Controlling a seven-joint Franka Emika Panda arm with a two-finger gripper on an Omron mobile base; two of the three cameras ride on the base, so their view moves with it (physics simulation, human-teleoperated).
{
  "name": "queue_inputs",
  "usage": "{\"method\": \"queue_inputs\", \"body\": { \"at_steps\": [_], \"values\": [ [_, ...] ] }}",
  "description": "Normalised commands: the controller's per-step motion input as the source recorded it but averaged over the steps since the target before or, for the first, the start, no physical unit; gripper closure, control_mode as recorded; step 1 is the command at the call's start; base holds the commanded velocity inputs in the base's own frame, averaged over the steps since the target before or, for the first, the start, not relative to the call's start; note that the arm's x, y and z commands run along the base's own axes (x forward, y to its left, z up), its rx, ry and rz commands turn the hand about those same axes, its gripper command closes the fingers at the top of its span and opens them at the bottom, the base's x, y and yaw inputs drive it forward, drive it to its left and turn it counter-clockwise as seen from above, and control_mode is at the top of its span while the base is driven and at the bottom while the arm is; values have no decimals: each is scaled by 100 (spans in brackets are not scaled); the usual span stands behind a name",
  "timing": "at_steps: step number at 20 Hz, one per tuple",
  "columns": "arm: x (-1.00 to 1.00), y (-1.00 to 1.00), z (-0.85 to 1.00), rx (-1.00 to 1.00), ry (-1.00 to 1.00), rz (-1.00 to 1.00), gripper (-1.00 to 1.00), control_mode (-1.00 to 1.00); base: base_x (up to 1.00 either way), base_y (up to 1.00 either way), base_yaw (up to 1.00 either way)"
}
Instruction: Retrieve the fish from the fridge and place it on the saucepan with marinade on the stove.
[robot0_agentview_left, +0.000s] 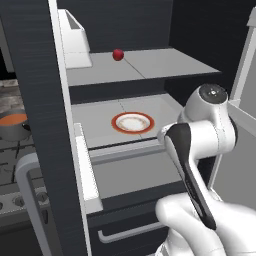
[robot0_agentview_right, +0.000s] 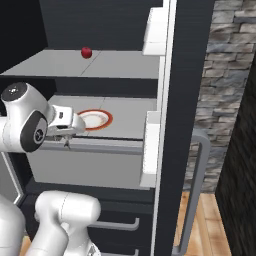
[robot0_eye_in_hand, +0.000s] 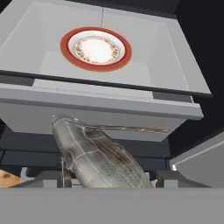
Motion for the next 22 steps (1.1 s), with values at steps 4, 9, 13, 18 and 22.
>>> {"method": "queue_inputs", "body": {
  "at_steps": [4,9,13,18,22],
  "values": [
    [-25,0,-6,0,1,0,100,100,-75,0,1],
    [0,0,0,0,0,0,100,100,-100,-1,2],
    [0,0,0,0,0,0,100,100,-100,17,4],
    [0,0,0,0,0,0,100,100,-100,51,5],
    [0,0,0,0,0,0,100,100,-78,94,1]
  ]
}}
